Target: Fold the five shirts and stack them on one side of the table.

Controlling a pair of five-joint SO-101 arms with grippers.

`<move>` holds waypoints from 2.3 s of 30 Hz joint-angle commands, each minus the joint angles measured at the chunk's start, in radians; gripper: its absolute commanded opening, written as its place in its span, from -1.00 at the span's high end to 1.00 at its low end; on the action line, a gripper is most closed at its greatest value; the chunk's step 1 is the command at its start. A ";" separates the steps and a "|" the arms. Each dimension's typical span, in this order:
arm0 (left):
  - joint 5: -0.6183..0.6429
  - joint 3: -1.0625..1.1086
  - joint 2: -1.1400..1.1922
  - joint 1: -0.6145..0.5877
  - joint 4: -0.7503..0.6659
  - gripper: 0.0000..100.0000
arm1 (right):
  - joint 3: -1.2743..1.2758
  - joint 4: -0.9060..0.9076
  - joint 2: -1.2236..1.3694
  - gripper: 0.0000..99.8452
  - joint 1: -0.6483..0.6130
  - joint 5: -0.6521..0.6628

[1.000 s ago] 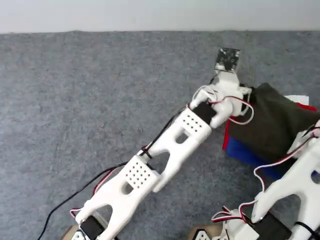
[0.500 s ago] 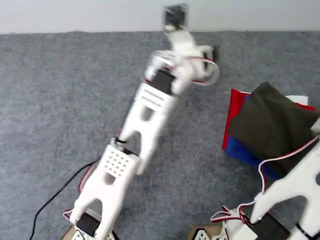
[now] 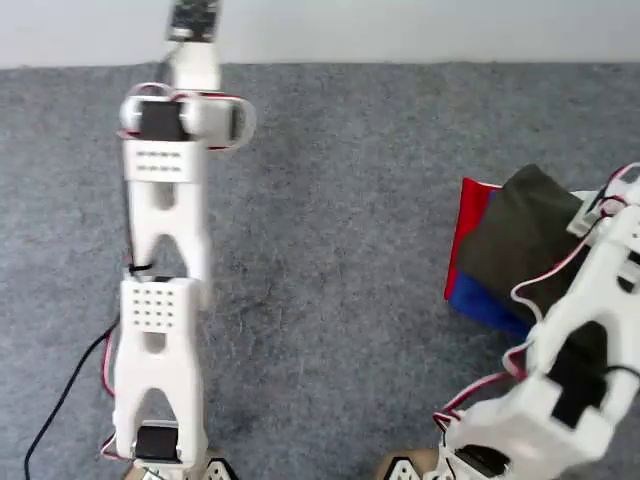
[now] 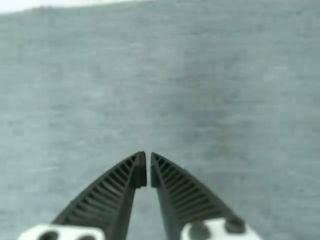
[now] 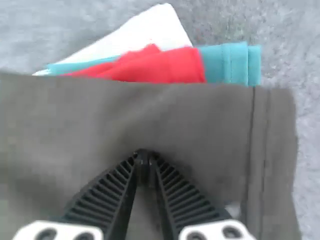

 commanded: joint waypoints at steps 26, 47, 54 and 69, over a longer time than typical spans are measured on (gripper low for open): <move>0.081 1.144 -1.103 -0.287 -0.140 0.97 | -0.304 0.446 -0.668 0.98 -0.498 0.120; -0.002 2.565 -2.119 -0.187 -0.899 0.97 | 0.025 0.565 -0.842 0.98 -0.713 0.115; -0.043 2.750 -2.331 -0.158 -0.931 0.97 | 0.562 0.251 -1.115 0.98 -0.759 0.120; -0.040 3.166 -2.766 -0.155 -0.884 0.85 | 1.260 0.099 -1.666 0.98 -0.754 0.115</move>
